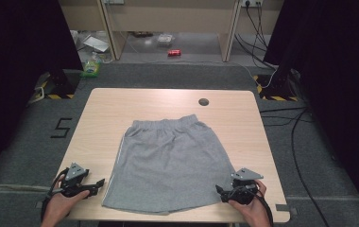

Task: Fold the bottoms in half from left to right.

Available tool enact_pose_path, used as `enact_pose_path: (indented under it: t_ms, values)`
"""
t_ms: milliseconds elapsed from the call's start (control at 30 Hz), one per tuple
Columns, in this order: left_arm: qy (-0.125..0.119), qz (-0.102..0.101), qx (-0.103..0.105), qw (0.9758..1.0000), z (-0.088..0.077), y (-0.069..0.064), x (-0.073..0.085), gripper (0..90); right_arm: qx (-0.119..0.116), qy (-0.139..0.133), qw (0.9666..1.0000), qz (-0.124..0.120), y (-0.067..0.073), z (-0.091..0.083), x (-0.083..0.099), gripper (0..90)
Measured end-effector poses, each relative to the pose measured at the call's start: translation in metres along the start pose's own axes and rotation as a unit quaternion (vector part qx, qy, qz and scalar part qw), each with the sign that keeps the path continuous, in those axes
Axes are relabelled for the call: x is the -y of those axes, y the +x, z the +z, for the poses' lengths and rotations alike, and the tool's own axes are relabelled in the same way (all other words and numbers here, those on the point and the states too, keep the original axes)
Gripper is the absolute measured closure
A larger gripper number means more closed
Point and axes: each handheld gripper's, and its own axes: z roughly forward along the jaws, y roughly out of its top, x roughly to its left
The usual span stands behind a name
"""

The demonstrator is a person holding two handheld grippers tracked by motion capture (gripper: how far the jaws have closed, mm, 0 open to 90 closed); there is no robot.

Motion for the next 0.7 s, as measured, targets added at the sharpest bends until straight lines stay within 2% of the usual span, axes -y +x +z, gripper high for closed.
enact_pose_path:
  t_ms: [367,500,567,700]
  values:
    - [0.004,-0.001,0.004,1.0000,0.005,0.002,-0.007,21.6,-0.004,-0.007,1.0000,0.001,0.003,0.000,-0.002,16.3]
    - [0.003,-0.006,0.008,0.9999,0.014,0.007,-0.016,22.7,-0.006,-0.009,0.9999,-0.001,0.004,0.000,-0.004,16.4]
    - [-0.009,-0.016,0.014,0.9997,0.016,0.010,-0.024,22.7,-0.006,-0.011,0.9999,0.001,0.005,0.000,-0.004,16.4]
    - [-0.016,-0.018,0.011,0.9996,0.018,0.014,-0.034,22.4,-0.006,-0.012,0.9999,-0.001,0.005,0.002,-0.004,16.5]
